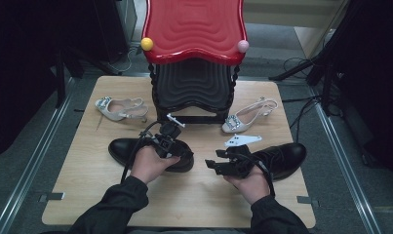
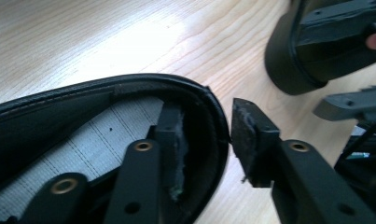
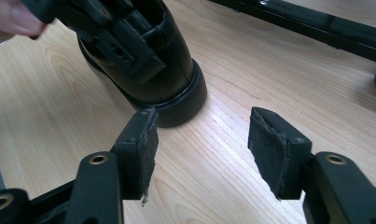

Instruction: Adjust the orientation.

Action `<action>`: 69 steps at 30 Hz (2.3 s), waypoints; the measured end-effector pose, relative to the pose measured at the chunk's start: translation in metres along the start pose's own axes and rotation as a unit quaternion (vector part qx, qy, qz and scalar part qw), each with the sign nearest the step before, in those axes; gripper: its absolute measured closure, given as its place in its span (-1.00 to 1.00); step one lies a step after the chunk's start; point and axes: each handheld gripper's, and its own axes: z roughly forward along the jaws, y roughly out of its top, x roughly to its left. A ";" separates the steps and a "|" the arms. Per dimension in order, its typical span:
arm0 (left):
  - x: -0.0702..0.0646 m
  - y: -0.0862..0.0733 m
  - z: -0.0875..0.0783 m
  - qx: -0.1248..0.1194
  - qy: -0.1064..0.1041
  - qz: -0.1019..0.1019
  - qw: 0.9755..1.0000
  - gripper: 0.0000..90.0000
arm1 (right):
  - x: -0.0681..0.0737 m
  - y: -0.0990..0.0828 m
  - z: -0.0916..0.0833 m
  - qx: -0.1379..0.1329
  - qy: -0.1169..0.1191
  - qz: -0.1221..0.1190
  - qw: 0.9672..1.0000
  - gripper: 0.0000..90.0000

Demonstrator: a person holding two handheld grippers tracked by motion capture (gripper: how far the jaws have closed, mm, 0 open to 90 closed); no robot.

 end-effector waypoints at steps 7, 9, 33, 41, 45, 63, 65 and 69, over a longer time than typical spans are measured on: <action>-0.010 -0.012 -0.020 -0.023 0.012 0.059 0.998 0.14 | 0.004 0.000 0.000 -0.014 0.005 -0.003 1.000 0.11; -0.009 -0.017 -0.027 -0.027 0.010 0.059 0.998 0.13 | 0.005 0.001 0.001 -0.016 0.005 -0.008 1.000 0.14; 0.023 -0.084 -0.084 -0.097 0.057 0.032 0.993 0.48 | 0.026 0.027 0.024 -0.023 0.033 -0.092 0.995 0.88; 0.036 -0.106 -0.095 -0.115 0.056 0.010 0.992 1.00 | 0.038 0.044 0.037 -0.014 0.056 -0.113 0.992 1.00; 0.045 -0.112 -0.092 -0.109 0.067 -0.002 0.992 1.00 | 0.043 0.050 0.051 -0.003 0.062 -0.123 0.990 1.00; 0.061 -0.112 -0.070 -0.097 0.095 -0.001 0.991 1.00 | 0.054 0.058 0.092 0.051 0.081 -0.110 0.989 1.00; 0.060 -0.111 -0.069 -0.097 0.098 0.002 0.990 1.00 | 0.054 0.058 0.092 0.053 0.080 -0.107 0.990 1.00; 0.059 -0.110 -0.066 -0.091 0.097 0.009 0.991 1.00 | 0.055 0.058 0.091 0.062 0.088 -0.103 0.989 1.00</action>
